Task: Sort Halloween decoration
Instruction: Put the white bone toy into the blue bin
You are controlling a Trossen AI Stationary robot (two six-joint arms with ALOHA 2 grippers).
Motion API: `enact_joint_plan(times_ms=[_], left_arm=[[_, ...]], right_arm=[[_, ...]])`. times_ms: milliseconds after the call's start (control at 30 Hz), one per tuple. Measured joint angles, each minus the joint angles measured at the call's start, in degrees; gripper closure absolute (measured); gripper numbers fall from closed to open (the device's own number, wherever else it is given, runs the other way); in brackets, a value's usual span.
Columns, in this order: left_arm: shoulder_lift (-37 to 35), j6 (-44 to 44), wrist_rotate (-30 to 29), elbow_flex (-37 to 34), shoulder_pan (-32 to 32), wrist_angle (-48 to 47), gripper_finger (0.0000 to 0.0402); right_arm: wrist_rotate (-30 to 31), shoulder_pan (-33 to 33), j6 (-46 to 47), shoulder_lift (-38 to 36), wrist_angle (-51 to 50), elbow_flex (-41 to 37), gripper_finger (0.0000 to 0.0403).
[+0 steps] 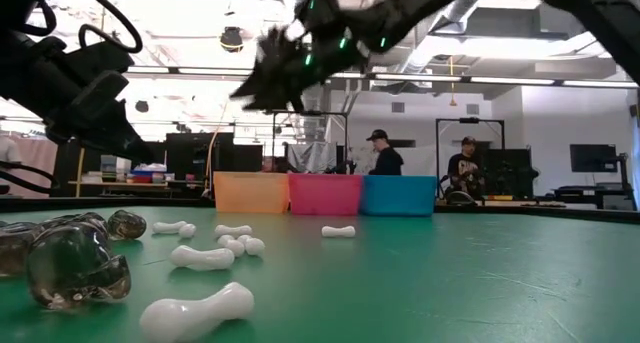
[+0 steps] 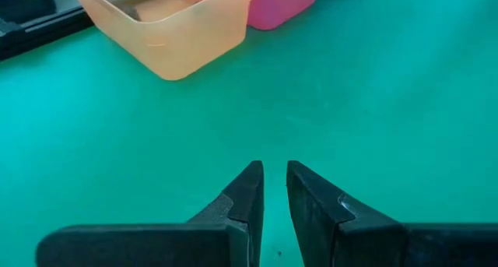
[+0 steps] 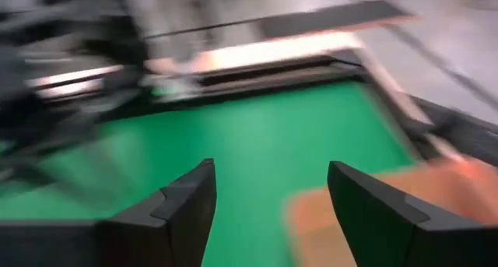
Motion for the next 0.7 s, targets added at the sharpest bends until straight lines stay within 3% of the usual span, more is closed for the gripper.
enact_joint_plan(times_ms=[133, 300, 400, 533, 700], left_arm=[[0.0, 0.0, -0.06, 0.0, -1.55, -0.02, 0.0351], [0.0, -0.04, -1.29, 0.0, -2.99, -0.02, 0.0351], [0.0, -0.07, -1.3, 0.0, -3.23, 0.02, 0.0351], [0.0, -0.04, -1.35, 0.0, -3.27, 0.09, 0.0351], [0.0, -0.13, -1.26, 0.0, -3.33, 0.21, 0.0351]], right_arm=[[-8.33, 4.21, -5.18, -5.9, -9.66, 0.0, 0.0134], [-10.97, 12.98, -6.79, -10.12, -14.11, -3.14, 0.0137], [-8.71, 18.77, -6.84, -10.54, -13.88, -5.52, 0.0138], [0.53, 24.67, -7.34, -7.69, -9.94, -8.59, 0.0138], [5.94, 26.29, -8.54, -1.58, -4.83, -9.75, 0.0138]])
